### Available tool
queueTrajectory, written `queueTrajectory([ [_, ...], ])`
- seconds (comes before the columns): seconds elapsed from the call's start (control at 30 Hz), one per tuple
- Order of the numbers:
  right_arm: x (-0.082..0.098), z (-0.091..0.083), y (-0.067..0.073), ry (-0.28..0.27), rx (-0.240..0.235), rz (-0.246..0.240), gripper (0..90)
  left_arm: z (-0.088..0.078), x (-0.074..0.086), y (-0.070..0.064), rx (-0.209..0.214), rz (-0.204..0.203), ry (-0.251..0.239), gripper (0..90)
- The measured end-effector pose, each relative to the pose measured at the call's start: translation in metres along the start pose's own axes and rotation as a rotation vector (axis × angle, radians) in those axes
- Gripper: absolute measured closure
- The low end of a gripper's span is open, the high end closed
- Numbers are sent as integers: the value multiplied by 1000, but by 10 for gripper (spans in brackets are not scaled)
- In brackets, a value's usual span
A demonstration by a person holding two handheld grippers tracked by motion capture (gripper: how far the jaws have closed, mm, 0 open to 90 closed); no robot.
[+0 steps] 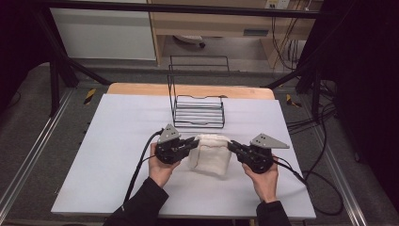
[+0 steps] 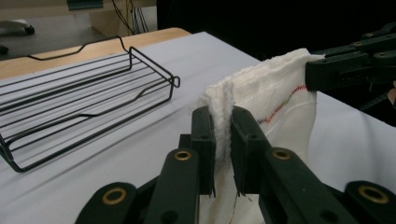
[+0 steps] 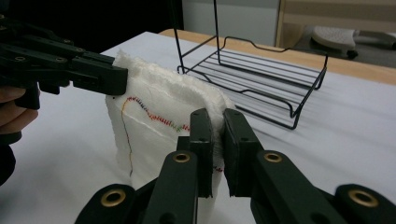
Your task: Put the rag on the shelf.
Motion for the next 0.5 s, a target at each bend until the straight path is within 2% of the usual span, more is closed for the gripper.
queueTrajectory([
  [0.5,-31,-1,12,-83,30,-72,835,-18,-26,7,-29,-16,-90,801],
])
Point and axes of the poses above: each handheld gripper's, and its own axes: z roughly forward along the jaws, x roughly out of its underside, y roughly to its left, the point moved 9 cm from there along z, roughly forward along the jaws, and after that the axes turned 13 degrees about -x, right-handed, at the moved point
